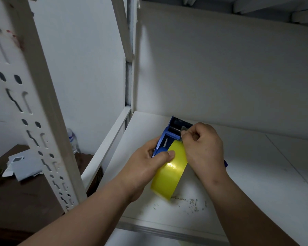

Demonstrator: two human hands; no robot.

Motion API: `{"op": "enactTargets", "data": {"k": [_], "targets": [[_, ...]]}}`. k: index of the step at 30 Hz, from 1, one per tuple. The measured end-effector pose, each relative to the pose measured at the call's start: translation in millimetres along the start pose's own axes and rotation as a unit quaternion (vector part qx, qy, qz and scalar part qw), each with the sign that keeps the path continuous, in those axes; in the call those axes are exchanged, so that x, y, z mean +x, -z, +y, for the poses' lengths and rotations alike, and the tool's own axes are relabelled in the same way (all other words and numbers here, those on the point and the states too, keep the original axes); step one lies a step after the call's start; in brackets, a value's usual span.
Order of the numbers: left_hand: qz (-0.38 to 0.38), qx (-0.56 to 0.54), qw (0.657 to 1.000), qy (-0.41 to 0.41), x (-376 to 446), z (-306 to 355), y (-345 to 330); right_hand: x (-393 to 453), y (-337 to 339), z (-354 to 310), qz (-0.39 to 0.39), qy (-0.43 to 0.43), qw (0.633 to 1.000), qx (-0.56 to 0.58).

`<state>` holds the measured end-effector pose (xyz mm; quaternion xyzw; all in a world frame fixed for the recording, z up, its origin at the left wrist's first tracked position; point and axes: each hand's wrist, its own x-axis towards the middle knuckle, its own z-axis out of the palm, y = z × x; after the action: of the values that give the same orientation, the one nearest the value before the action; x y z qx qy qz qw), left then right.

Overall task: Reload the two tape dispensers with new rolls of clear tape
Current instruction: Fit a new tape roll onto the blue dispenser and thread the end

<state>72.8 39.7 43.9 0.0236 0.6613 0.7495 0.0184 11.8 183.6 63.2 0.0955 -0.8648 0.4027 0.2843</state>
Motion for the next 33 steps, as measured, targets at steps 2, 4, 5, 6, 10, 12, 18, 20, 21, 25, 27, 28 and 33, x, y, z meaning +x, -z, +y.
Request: {"op": "enactTargets", "data": {"k": [2,4,5,6,10,12,18,20,21,25,27,28,33], "targets": [[-0.002,0.000,1.000,0.000,-1,0,1,1,1,-2,0.007,0.020,1.000,-0.020],[-0.006,-0.009,1.000,0.001,0,0,1,4,4,-4,-0.005,0.026,0.999,-0.035],[-0.004,-0.013,1.000,0.000,0,0,2,5,7,-6,-0.024,0.019,0.999,-0.038],[-0.001,-0.015,1.000,-0.004,0,-1,3,8,9,-7,-0.049,0.006,0.998,-0.040],[0.020,-0.034,0.999,0.000,-1,-4,3,18,19,-12,-0.161,-0.029,0.984,-0.066],[0.024,-0.030,0.999,-0.004,-2,-7,3,20,22,-13,-0.192,-0.044,0.978,-0.070],[0.022,-0.018,1.000,0.000,-4,-5,0,19,24,-12,-0.208,-0.025,0.972,-0.107],[0.034,-0.015,0.999,-0.001,-4,-2,-2,17,23,-13,-0.187,0.008,0.972,-0.140],[0.040,-0.009,0.999,-0.003,-4,-2,-3,16,23,-15,-0.171,0.024,0.971,-0.166],[0.026,0.010,1.000,0.000,-3,0,-1,16,24,-17,-0.126,0.075,0.961,-0.232],[0.030,0.014,0.999,-0.003,-4,0,-1,16,24,-16,-0.126,0.080,0.960,-0.235],[0.036,0.014,0.999,-0.008,-4,0,-1,16,23,-16,-0.127,0.081,0.960,-0.238],[0.055,0.012,0.998,-0.021,-6,-3,0,15,22,-15,-0.119,0.068,0.960,-0.245]]}}
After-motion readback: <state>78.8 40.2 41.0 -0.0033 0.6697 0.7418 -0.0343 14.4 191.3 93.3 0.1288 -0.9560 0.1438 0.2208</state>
